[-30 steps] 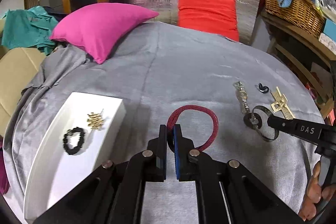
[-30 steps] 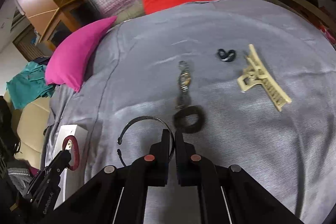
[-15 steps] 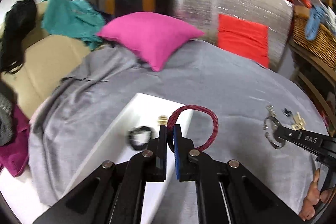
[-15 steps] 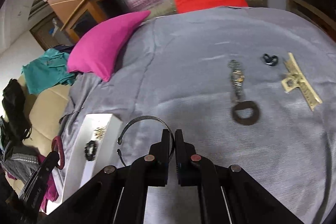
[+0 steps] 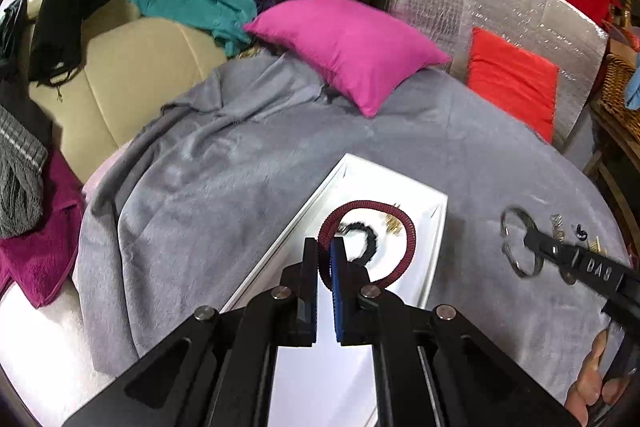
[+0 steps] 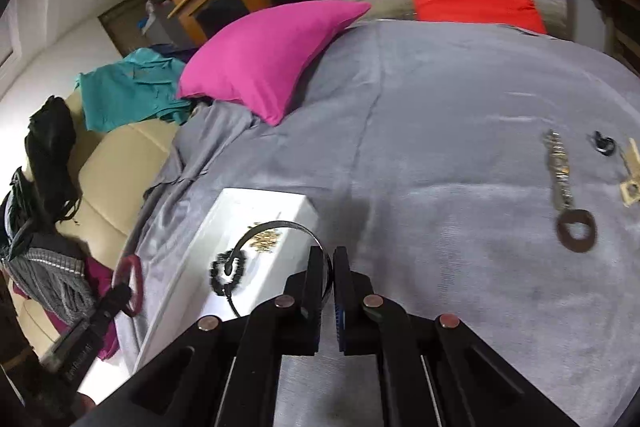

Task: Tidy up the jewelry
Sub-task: 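Carry red hair tie and silver bangle into the white box and release both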

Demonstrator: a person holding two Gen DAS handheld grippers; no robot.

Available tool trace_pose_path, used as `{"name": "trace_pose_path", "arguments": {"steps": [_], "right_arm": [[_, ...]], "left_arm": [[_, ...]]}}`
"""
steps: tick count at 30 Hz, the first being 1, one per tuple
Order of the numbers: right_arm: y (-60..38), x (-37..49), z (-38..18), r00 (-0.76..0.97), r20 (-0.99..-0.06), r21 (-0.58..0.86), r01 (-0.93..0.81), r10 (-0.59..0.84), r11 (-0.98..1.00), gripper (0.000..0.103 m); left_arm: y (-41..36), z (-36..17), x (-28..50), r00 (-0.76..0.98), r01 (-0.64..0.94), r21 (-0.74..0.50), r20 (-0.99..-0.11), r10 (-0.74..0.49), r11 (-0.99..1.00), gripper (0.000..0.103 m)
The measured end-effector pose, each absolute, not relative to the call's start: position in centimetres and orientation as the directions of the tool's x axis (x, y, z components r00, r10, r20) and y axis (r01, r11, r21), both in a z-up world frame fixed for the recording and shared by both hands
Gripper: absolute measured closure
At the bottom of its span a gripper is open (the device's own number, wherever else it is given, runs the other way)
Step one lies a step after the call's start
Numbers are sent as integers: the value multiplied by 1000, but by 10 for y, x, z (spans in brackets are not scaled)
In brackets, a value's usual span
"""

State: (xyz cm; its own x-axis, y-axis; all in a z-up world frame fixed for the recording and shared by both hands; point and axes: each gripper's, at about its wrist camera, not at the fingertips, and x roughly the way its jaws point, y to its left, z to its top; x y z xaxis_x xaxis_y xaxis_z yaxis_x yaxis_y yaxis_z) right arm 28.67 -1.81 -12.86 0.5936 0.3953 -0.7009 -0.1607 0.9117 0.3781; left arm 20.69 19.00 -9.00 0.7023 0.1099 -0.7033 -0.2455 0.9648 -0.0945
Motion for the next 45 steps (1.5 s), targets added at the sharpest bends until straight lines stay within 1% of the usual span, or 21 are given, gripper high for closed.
{"name": "trace_pose_path", "arguments": {"steps": [8, 13, 19, 25, 33, 45], "right_arm": [[41, 320, -131, 562, -716, 357, -216, 415, 909, 97], [75, 338, -140, 518, -744, 342, -249, 423, 906, 97], [90, 328, -158, 461, -769, 341, -288, 442, 895, 97], [92, 325, -174, 446, -796, 307, -284, 409, 908, 97], [103, 327, -186, 434, -829, 231, -310, 353, 922, 97], [118, 328, -195, 393, -878, 131, -349, 272, 928, 95]], "left_arm": [[203, -117, 215, 617, -268, -137, -785, 61, 954, 97], [209, -132, 224, 565, -277, -180, -825, 8, 944, 97], [223, -136, 221, 540, -310, -168, -841, 28, 936, 97], [222, -151, 220, 491, -313, -178, -871, -1, 933, 97], [222, -164, 225, 450, -337, -172, -893, -2, 926, 97], [227, -172, 228, 423, -364, -172, -906, -2, 916, 97]]}}
